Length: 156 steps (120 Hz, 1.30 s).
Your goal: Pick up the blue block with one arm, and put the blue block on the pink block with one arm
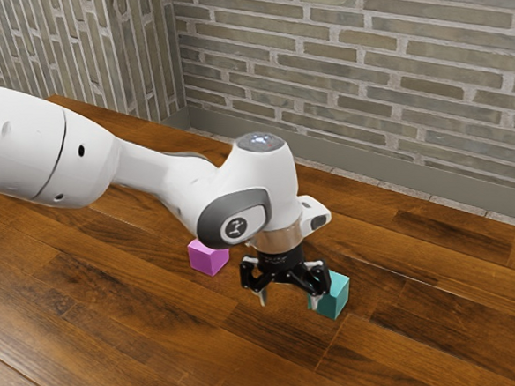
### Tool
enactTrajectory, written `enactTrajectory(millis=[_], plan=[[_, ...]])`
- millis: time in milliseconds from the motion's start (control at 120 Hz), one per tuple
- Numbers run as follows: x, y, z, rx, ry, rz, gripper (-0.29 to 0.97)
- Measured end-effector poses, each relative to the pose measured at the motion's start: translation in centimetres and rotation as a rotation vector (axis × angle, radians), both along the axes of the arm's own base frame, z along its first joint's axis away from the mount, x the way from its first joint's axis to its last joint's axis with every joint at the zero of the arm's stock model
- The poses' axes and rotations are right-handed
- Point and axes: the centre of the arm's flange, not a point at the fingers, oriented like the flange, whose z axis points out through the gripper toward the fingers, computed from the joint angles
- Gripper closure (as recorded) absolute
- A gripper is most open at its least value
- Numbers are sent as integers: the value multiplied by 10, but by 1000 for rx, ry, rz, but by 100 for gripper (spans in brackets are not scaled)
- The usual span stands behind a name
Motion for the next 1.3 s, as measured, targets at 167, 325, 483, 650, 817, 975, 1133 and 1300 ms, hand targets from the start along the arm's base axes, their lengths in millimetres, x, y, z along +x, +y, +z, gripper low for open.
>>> enactTrajectory(millis=[167, 325, 483, 650, 817, 975, 1133, 1300], plan=[[19, -9, -1, 38, -43, -50, 0], [36, -14, -6, 42, -60, -103, 0], [55, -22, -11, 33, -75, -154, 0], [60, -19, -22, 45, -66, -217, 0], [70, -19, -31, 47, -72, -274, 0], [90, -21, -27, 38, -99, -310, 1], [106, -6, -38, 57, -85, -322, 1], [111, -4, -36, 65, -83, -354, 2]])
